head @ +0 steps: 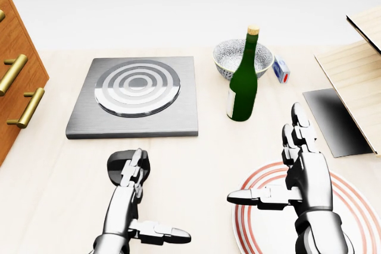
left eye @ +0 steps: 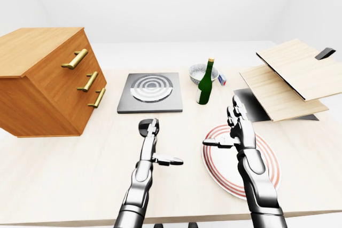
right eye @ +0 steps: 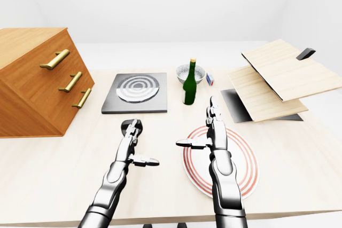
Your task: Turn on the stove.
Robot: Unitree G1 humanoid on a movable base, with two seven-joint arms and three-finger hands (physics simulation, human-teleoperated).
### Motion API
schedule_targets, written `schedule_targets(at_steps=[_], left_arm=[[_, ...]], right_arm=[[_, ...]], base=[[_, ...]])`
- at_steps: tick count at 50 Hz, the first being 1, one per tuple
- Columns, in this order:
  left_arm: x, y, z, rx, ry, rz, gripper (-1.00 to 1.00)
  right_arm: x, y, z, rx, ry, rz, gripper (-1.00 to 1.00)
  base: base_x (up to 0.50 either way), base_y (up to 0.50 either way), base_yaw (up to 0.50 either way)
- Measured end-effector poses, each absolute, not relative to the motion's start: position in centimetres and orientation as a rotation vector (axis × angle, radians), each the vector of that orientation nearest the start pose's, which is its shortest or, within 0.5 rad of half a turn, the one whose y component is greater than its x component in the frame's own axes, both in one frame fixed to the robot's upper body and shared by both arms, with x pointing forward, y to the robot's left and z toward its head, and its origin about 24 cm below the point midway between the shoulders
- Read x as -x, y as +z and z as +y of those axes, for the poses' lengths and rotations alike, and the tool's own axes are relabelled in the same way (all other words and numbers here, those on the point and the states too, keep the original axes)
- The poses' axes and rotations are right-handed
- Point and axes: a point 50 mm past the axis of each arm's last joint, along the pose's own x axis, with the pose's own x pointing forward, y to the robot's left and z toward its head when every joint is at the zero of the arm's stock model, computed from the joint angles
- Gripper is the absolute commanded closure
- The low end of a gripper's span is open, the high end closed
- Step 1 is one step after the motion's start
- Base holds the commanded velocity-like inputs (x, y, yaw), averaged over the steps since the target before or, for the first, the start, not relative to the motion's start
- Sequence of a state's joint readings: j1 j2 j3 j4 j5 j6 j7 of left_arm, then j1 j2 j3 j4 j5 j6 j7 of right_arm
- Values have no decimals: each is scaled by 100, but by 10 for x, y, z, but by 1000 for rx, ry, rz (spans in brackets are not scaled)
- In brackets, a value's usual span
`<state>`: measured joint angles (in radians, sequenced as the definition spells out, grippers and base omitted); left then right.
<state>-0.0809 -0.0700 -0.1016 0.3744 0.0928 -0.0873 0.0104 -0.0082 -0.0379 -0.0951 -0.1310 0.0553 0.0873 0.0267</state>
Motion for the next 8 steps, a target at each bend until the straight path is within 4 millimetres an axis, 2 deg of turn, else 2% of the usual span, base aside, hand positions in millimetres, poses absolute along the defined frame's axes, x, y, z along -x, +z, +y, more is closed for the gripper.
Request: schedule_targets(at_steps=[8], left_arm=[[-267, -4, 104, -26, -134, 164, -100]], right_arm=[[-254, 65, -176, -14, -58, -50, -100]], base=[[0, 0, 0]])
